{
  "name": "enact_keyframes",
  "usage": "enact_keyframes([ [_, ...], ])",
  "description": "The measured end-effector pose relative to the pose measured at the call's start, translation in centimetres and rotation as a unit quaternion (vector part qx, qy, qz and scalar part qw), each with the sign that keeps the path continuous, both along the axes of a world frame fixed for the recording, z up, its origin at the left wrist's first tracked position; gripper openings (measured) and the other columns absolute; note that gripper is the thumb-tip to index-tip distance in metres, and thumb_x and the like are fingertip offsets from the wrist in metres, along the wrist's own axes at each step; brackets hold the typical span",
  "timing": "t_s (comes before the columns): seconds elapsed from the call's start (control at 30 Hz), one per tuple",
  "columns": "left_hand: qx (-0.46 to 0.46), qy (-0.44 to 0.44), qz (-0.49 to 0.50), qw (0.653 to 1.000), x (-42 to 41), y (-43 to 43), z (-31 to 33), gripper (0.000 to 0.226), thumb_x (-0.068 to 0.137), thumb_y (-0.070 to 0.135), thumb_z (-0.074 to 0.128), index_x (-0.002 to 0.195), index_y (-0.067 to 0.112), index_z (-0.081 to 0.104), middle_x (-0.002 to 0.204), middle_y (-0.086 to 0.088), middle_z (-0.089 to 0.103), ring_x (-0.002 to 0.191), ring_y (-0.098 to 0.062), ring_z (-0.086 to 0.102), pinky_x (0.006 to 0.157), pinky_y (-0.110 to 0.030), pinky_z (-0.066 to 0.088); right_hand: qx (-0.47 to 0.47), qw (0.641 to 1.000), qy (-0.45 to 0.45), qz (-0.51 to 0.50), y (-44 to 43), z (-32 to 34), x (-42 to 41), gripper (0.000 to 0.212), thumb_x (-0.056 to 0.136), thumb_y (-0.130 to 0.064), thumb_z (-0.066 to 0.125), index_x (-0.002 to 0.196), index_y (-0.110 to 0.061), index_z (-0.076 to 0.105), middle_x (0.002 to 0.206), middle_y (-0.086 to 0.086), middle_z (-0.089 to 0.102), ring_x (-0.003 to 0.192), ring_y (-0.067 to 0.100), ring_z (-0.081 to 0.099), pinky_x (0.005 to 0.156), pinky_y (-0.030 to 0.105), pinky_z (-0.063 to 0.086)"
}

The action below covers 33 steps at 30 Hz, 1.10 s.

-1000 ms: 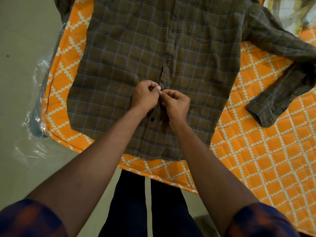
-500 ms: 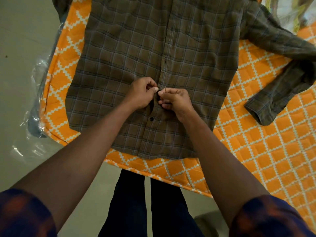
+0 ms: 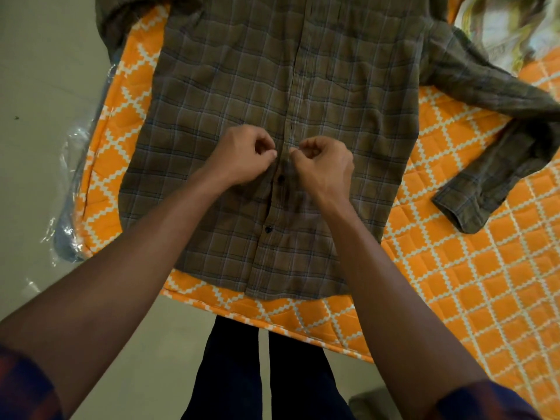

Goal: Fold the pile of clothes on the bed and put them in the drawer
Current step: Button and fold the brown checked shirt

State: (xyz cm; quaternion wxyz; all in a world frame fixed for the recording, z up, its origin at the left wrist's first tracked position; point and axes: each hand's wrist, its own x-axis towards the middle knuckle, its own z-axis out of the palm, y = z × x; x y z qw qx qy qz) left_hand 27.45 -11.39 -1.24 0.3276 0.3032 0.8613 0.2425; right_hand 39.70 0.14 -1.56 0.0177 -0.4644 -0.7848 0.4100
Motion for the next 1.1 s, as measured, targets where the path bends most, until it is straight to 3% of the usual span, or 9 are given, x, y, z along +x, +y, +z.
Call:
enact_keyframes([
  [0.1, 0.030, 0.016, 0.037, 0.999, -1.3, 2.0, -0.5, 0.026, 0.094, 0.012, 0.061, 0.118, 0.014, 0.070, 0.109, 0.002, 0.069, 0.095, -0.006, 0.061, 0.076, -0.010, 0.043, 0.074, 0.995, -0.010, 0.072, 0.2, -0.7, -2.3, 0.039, 0.085, -0.045, 0.074, 0.112, -0.016, 0.070, 0.094, -0.003, 0.067, 0.087, 0.013, 0.063, 0.077, 0.028, 0.050],
  [0.23, 0.020, -0.022, 0.049, 0.998, -1.7, 3.9, -2.3, 0.029, 0.093, 0.006, 0.060, 0.119, 0.014, 0.070, 0.111, -0.002, 0.071, 0.094, -0.007, 0.062, 0.080, -0.018, 0.047, 0.098, 0.987, -0.059, 0.112, 0.7, -1.2, -4.0, 0.024, 0.087, -0.030, 0.063, 0.104, -0.015, 0.068, 0.097, 0.001, 0.065, 0.087, 0.023, 0.064, 0.070, 0.029, 0.048],
  [0.3, 0.025, -0.031, 0.064, 0.997, -1.3, 4.4, -3.1, 0.026, 0.092, 0.008, 0.063, 0.117, 0.014, 0.069, 0.103, 0.000, 0.069, 0.084, -0.005, 0.061, 0.076, -0.020, 0.051, 0.076, 0.994, -0.052, 0.062, 1.6, -1.3, -4.0, 0.011, 0.085, -0.025, 0.060, 0.083, -0.018, 0.069, 0.076, -0.005, 0.065, 0.070, 0.013, 0.063, 0.060, 0.023, 0.051],
  [0.37, 0.028, -0.028, 0.078, 0.996, -0.9, 4.5, -3.6, 0.022, 0.090, 0.014, 0.069, 0.111, 0.018, 0.070, 0.095, 0.004, 0.066, 0.078, -0.006, 0.061, 0.078, -0.026, 0.057, 0.036, 0.998, -0.049, -0.003, 2.5, -1.4, -3.4, 0.014, 0.085, -0.023, 0.065, 0.072, -0.022, 0.069, 0.063, -0.010, 0.061, 0.060, 0.004, 0.060, 0.053, 0.015, 0.046],
  [0.47, 0.039, 0.007, 0.061, 0.997, -0.6, 4.4, -4.2, 0.017, 0.085, 0.018, 0.074, 0.102, 0.021, 0.072, 0.097, 0.004, 0.062, 0.081, -0.010, 0.062, 0.078, -0.030, 0.057, -0.035, 0.996, -0.028, -0.079, 2.9, -1.9, -2.1, 0.015, 0.089, -0.025, 0.073, 0.076, -0.031, 0.069, 0.071, -0.011, 0.068, 0.068, 0.008, 0.069, 0.065, 0.030, 0.061],
  [0.6, 0.049, 0.062, 0.007, 0.997, -0.2, 4.3, -4.4, 0.017, 0.088, 0.020, 0.072, 0.105, 0.017, 0.071, 0.099, 0.003, 0.059, 0.084, -0.010, 0.058, 0.077, -0.029, 0.053, -0.064, 0.989, 0.013, -0.131, 2.1, -2.6, -1.5, 0.017, 0.086, -0.025, 0.078, 0.075, -0.035, 0.070, 0.077, -0.009, 0.072, 0.075, 0.011, 0.072, 0.070, 0.041, 0.063],
  [0.7, 0.042, 0.100, -0.025, 0.994, -0.2, 4.8, -4.2, 0.021, 0.091, 0.028, 0.068, 0.108, 0.016, 0.066, 0.099, 0.000, 0.061, 0.087, -0.013, 0.058, 0.073, -0.030, 0.050, -0.026, 0.992, 0.014, -0.123, 1.6, -2.2, -2.0, 0.004, 0.087, -0.022, 0.076, 0.090, -0.021, 0.079, 0.074, -0.016, 0.067, 0.073, 0.005, 0.068, 0.074, 0.032, 0.061],
  [0.9, 0.012, 0.109, -0.063, 0.992, -1.2, 6.3, -3.5, 0.018, 0.091, 0.025, 0.066, 0.107, 0.016, 0.069, 0.103, -0.003, 0.065, 0.092, -0.021, 0.063, 0.077, -0.039, 0.054, 0.002, 0.996, -0.006, -0.089, 1.4, -1.7, -2.8, 0.007, 0.085, -0.020, 0.072, 0.082, -0.020, 0.079, 0.061, -0.018, 0.056, 0.064, 0.002, 0.059, 0.066, 0.018, 0.049],
  [1.1, -0.018, 0.081, -0.046, 0.996, -1.1, 6.6, -3.9, 0.009, 0.093, 0.018, 0.062, 0.100, 0.014, 0.066, 0.095, 0.002, 0.058, 0.091, -0.019, 0.060, 0.072, -0.030, 0.044, 0.005, 1.000, 0.000, -0.029, 1.4, -1.6, -3.1, 0.013, 0.088, -0.020, 0.069, 0.080, -0.018, 0.079, 0.063, -0.014, 0.062, 0.062, 0.001, 0.060, 0.056, 0.007, 0.042],
])
